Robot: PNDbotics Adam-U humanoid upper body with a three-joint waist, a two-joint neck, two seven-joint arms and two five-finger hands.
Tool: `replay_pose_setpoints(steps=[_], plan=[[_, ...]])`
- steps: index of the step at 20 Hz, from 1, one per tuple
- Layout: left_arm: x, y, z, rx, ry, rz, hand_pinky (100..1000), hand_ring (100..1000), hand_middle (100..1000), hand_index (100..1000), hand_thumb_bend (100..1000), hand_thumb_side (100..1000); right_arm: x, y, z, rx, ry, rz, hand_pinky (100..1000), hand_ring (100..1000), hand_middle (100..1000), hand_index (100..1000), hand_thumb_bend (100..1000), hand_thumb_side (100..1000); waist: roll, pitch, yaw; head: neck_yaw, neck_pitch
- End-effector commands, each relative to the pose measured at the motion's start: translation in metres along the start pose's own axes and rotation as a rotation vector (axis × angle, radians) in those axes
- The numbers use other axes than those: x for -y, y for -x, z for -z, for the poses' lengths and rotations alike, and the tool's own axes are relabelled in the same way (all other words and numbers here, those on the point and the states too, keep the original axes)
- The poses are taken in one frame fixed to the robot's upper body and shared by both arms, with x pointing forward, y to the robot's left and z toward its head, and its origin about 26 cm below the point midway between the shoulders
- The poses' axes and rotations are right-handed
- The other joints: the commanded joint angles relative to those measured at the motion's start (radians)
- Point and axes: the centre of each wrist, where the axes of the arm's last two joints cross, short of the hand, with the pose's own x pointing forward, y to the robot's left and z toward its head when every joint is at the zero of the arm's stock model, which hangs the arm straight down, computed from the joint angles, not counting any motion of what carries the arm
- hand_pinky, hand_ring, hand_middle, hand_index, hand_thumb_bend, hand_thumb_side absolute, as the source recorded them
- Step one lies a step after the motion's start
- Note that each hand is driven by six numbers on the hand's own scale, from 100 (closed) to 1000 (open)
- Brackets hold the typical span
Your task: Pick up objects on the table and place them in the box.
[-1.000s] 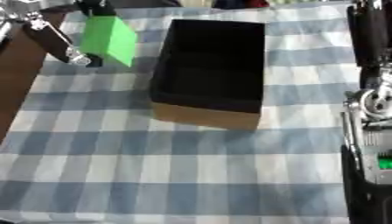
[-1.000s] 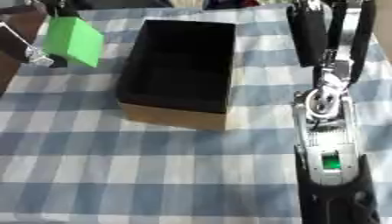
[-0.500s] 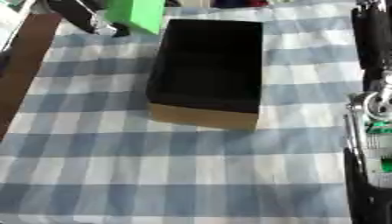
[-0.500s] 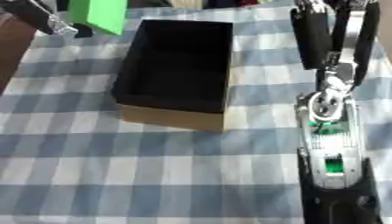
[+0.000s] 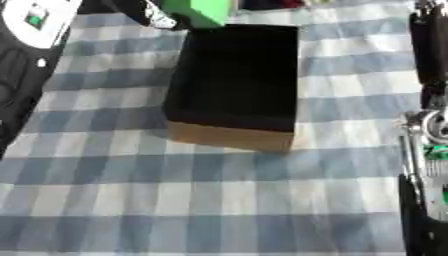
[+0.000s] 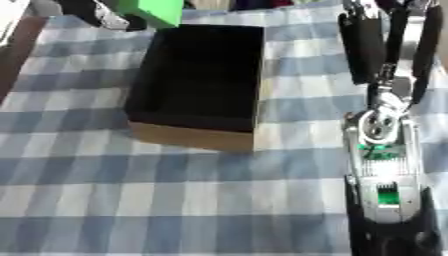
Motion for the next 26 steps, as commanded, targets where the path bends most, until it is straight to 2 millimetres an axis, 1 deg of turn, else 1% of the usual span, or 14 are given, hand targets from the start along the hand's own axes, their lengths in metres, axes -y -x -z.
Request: replay_pose_setpoints(steps=[1,2,8,9,10,11,12,16,18,19,20,21,23,26], plan=[[-0.001,0.002,0.007,0.018,-0.001,0.005,661,581,474,677,136,100,0.0,-0.011,0.003,0.038,0.01,0.028,814,908,739,946,100,734,-0.001,-0.018,-0.001,0.007,-0.012],[0.003,0.002,0.009,0.021,0.005,0.004,662,581,475,678,142,100,0.001,-0.011,0.003,0.038,0.012,0.028,814,908,739,946,100,735,-0.001,-0.017,-0.002,0.007,-0.012],[0.025,0.002,0.019,0.0,0.068,0.045,645,613,518,707,309,100,0.002,-0.013,0.002,0.041,0.023,0.034,814,908,739,947,100,736,0.002,-0.017,-0.006,0.006,-0.013],[0.028,0.002,0.019,-0.003,0.087,0.06,653,614,542,730,364,100,0.002,-0.013,0.002,0.042,0.023,0.035,814,908,739,947,100,736,0.002,-0.018,-0.006,0.005,-0.013],[0.031,0.002,0.02,-0.005,0.102,0.073,653,616,549,735,373,100,0.003,-0.013,0.001,0.042,0.023,0.036,814,908,739,947,100,736,0.002,-0.018,-0.005,0.005,-0.013],[0.033,0.002,0.021,-0.004,0.122,0.085,653,667,646,803,457,100,0.003,-0.013,0.001,0.043,0.024,0.037,814,908,739,947,100,737,0.003,-0.018,-0.006,0.004,-0.013],[0.036,0.001,0.021,-0.001,0.143,0.097,641,697,676,828,513,100,0.003,-0.014,0.001,0.043,0.024,0.039,814,908,739,947,100,741,0.003,-0.019,-0.006,0.004,-0.013],[0.037,-0.001,0.022,0.023,0.157,0.136,578,756,762,896,542,100,0.003,-0.013,0.0,0.038,0.023,0.04,813,908,739,947,100,741,0.003,-0.02,-0.007,0.003,-0.012],[0.035,-0.002,0.022,0.03,0.147,0.159,527,786,798,915,584,100,0.003,-0.013,-0.001,0.037,0.023,0.04,813,908,739,947,100,742,0.004,-0.021,-0.007,0.002,-0.012],[0.033,-0.004,0.023,0.035,0.14,0.174,502,806,820,926,632,100,0.003,-0.012,-0.001,0.036,0.023,0.04,813,908,739,947,100,742,0.004,-0.021,-0.006,0.001,-0.013],[0.033,-0.006,0.023,0.039,0.132,0.188,491,815,830,929,668,116,0.003,-0.012,-0.001,0.036,0.022,0.041,813,908,739,947,100,742,0.004,-0.021,-0.005,0.001,-0.013],[0.032,-0.008,0.024,0.039,0.125,0.2,473,838,848,944,719,290,0.003,-0.012,-0.001,0.035,0.022,0.041,813,909,740,947,100,742,0.004,-0.022,-0.004,0.0,-0.013],[0.03,-0.01,0.024,0.029,0.114,0.222,475,844,854,952,708,363,0.003,-0.012,-0.001,0.035,0.021,0.043,813,907,740,947,100,742,0.004,-0.023,-0.004,0.0,-0.013],[0.03,-0.012,0.023,0.012,0.086,0.225,475,838,846,948,669,364,0.003,-0.012,-0.002,0.035,0.023,0.043,813,905,740,947,100,739,0.002,-0.025,-0.002,-0.001,-0.011]])
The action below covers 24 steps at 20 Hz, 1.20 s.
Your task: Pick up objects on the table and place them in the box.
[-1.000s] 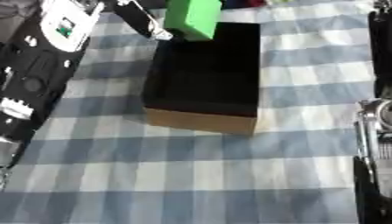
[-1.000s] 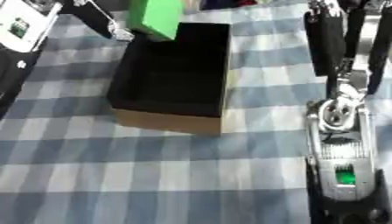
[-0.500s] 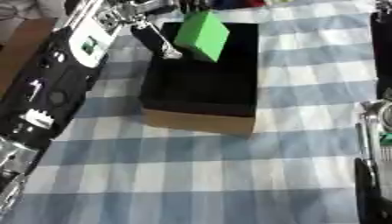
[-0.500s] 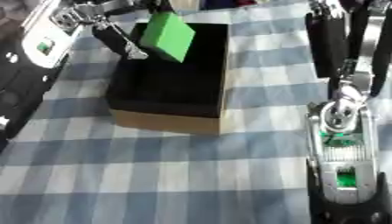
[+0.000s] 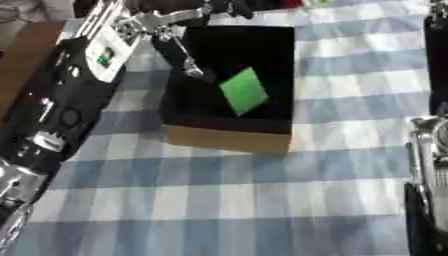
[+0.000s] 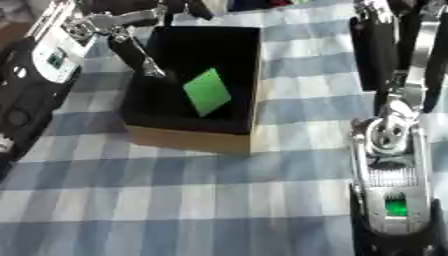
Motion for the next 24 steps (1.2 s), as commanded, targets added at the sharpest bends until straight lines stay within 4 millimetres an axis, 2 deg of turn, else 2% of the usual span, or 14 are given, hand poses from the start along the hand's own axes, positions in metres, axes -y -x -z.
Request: replay_pose_setpoints(steps=[1,2,3,4,5,7,10,12,19,21,24], plan=[[-0.015,-0.002,-0.003,-0.015,-0.054,0.031,472,829,834,939,631,312,0.001,-0.009,0.001,0.03,0.008,0.024,813,904,740,947,100,738,-0.004,-0.029,0.004,-0.003,-0.006],[-0.017,-0.002,-0.005,-0.019,-0.077,0.025,467,827,829,936,610,272,0.001,-0.009,0.001,0.03,0.009,0.024,813,904,740,947,100,736,-0.004,-0.031,0.005,-0.004,-0.004],[-0.019,-0.003,-0.008,-0.024,-0.102,0.017,462,814,814,928,542,194,0.001,-0.009,0.001,0.031,0.011,0.023,813,903,740,947,100,733,-0.004,-0.033,0.007,-0.005,-0.002],[-0.023,-0.004,-0.012,-0.033,-0.139,0.004,463,805,803,922,494,150,0.001,-0.009,0.001,0.032,0.012,0.022,813,903,740,947,100,731,-0.005,-0.035,0.01,-0.007,0.0],[-0.027,-0.005,-0.016,-0.044,-0.183,-0.015,470,789,782,908,410,100,0.001,-0.009,0.0,0.033,0.013,0.022,814,903,740,946,100,727,-0.006,-0.037,0.013,-0.009,0.002],[-0.036,-0.007,-0.03,-0.079,-0.318,-0.079,526,751,741,895,256,100,0.001,-0.01,0.0,0.036,0.018,0.019,814,902,740,945,100,720,-0.009,-0.041,0.02,-0.016,0.005],[-0.05,-0.012,-0.054,-0.13,-0.507,-0.2,613,720,703,871,138,100,0.002,-0.011,0.0,0.04,0.024,0.013,814,901,740,944,100,710,-0.014,-0.049,0.031,-0.028,0.012],[-0.056,-0.016,-0.071,-0.148,-0.586,-0.265,659,701,689,867,100,100,0.002,-0.011,0.0,0.042,0.028,0.005,814,901,740,943,100,698,-0.017,-0.057,0.041,-0.041,0.021],[-0.077,-0.042,-0.124,-0.177,-0.84,-0.394,766,675,670,869,100,100,0.001,-0.014,0.0,0.055,0.045,-0.009,815,898,740,939,100,669,-0.041,-0.077,0.066,-0.071,0.039],[-0.077,-0.049,-0.135,-0.197,-0.9,-0.438,800,670,660,865,100,121,0.0,-0.016,0.0,0.06,0.049,-0.008,815,898,740,938,100,662,-0.049,-0.081,0.069,-0.076,0.039],[-0.066,-0.06,-0.154,-0.233,-0.949,-0.493,832,659,647,859,100,179,-0.001,-0.018,0.0,0.066,0.053,-0.014,815,897,740,937,100,653,-0.056,-0.086,0.072,-0.087,0.045]])
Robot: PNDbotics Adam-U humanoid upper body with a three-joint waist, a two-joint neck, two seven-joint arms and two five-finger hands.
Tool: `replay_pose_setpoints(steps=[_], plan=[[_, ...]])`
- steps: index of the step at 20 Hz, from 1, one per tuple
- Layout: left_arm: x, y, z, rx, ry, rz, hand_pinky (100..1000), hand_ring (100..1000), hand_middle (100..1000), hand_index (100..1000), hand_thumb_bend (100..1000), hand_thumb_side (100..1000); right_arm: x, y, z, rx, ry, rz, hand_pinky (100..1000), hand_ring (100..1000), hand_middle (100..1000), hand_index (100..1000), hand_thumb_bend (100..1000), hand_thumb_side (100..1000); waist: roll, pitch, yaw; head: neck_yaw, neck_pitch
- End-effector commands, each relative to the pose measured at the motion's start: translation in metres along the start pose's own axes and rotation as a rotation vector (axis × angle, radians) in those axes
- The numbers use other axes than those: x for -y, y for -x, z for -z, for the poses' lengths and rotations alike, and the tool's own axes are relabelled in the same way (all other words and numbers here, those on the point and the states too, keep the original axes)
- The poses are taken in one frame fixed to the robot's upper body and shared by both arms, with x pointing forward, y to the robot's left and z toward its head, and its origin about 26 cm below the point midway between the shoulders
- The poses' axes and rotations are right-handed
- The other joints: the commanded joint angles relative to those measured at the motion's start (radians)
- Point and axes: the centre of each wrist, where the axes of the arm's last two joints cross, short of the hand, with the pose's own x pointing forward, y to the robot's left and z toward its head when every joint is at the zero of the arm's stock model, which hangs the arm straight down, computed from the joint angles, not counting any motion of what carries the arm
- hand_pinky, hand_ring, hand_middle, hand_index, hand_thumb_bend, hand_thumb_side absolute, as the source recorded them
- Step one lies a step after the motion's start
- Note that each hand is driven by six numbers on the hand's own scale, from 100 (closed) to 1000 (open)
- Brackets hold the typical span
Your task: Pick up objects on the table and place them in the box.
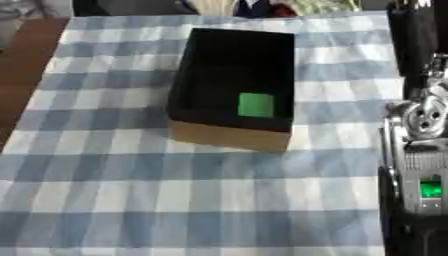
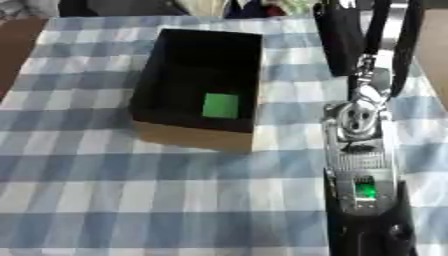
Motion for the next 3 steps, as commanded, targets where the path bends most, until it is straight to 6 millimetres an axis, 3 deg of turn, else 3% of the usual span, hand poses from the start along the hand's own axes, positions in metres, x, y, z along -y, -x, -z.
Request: replay_pose_setpoints(steps=[1,3], plan=[[-0.018,-0.016,-0.012,0.007,-0.064,-0.009,839,658,646,858,100,188,0.001,-0.01,0.004,0.038,0.02,0.002,815,897,740,936,100,652,-0.001,-0.026,0.006,-0.013,0.016],[-0.018,-0.016,-0.028,-0.019,-0.089,-0.04,866,656,643,859,100,216,0.001,-0.01,0.005,0.038,0.024,-0.001,815,897,740,936,100,651,-0.005,-0.028,0.009,-0.014,0.018]])
